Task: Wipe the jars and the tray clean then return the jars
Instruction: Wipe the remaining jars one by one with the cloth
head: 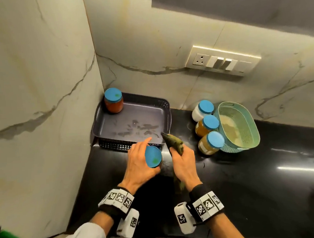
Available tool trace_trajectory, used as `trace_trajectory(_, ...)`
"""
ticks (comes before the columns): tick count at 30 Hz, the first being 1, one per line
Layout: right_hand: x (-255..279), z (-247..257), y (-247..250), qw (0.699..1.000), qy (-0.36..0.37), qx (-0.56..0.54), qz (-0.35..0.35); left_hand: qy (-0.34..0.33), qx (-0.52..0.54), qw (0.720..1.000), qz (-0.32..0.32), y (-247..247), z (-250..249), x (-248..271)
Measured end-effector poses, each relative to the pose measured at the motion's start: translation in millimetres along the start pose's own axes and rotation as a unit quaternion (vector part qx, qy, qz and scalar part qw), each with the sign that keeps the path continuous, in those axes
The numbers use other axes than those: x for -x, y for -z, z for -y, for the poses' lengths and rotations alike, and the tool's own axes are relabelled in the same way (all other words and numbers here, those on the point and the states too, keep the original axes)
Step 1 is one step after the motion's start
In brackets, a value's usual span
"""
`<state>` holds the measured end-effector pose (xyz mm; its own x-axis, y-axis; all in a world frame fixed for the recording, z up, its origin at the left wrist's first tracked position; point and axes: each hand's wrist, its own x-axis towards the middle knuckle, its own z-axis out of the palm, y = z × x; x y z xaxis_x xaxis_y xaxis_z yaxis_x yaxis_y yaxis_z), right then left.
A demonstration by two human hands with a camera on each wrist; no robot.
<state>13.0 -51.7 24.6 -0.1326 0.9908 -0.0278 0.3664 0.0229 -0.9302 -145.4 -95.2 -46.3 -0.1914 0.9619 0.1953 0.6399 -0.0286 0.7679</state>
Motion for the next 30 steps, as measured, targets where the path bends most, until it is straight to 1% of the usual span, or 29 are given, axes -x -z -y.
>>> trace_trajectory(2, 13, -9, -7, 0.997, 0.022, 0.059, 0.044, 0.014, 0.013, 1.000, 0.019, -8, 12, 11)
trace_trajectory(4, 22, -19, -14, 0.987, 0.046, 0.120, 0.096, 0.033, 0.032, 0.999, 0.030, -16, 21, 17)
trace_trajectory(6, 25, -33, -20, 0.963, 0.082, 0.212, 0.146, 0.057, 0.055, 0.996, 0.034, -21, 26, 19)
trace_trajectory(8, 23, -41, -24, 0.935, 0.101, 0.284, 0.187, 0.074, 0.080, 0.993, 0.043, -25, 30, 20)
trace_trajectory(10, 20, -41, -27, 0.912, 0.128, 0.322, 0.221, 0.081, 0.123, 0.987, 0.063, -26, 35, 18)
trace_trajectory(13, 15, -47, -28, 0.888, 0.167, 0.357, 0.236, 0.091, 0.204, 0.972, 0.074, -29, 43, 15)
trace_trajectory(15, 15, -52, -25, 0.884, 0.175, 0.363, 0.235, 0.106, 0.225, 0.965, 0.080, -30, 45, 13)
trace_trajectory(17, 22, -56, -21, 0.887, 0.175, 0.365, 0.225, 0.102, 0.222, 0.966, 0.079, -32, 48, 13)
trace_trajectory(21, 58, -62, -18, 0.904, 0.159, 0.349, 0.189, 0.109, 0.225, 0.965, 0.076, -36, 55, 13)
trace_trajectory(24, 81, -59, -30, 0.914, 0.151, 0.328, 0.187, 0.144, 0.229, 0.960, 0.077, -35, 53, 14)
trace_trajectory(26, 77, -54, -43, 0.913, 0.157, 0.316, 0.206, 0.119, 0.184, 0.974, 0.064, -31, 54, 14)
trace_trajectory(27, 70, -52, -47, 0.910, 0.165, 0.312, 0.218, 0.092, 0.155, 0.982, 0.052, -32, 58, 14)
trace_trajectory(28, 60, -50, -50, 0.907, 0.173, 0.311, 0.224, 0.091, 0.155, 0.983, 0.042, -30, 57, 13)
trace_trajectory(30, 40, -50, -47, 0.906, 0.173, 0.319, 0.219, 0.105, 0.222, 0.968, 0.060, -26, 51, 15)
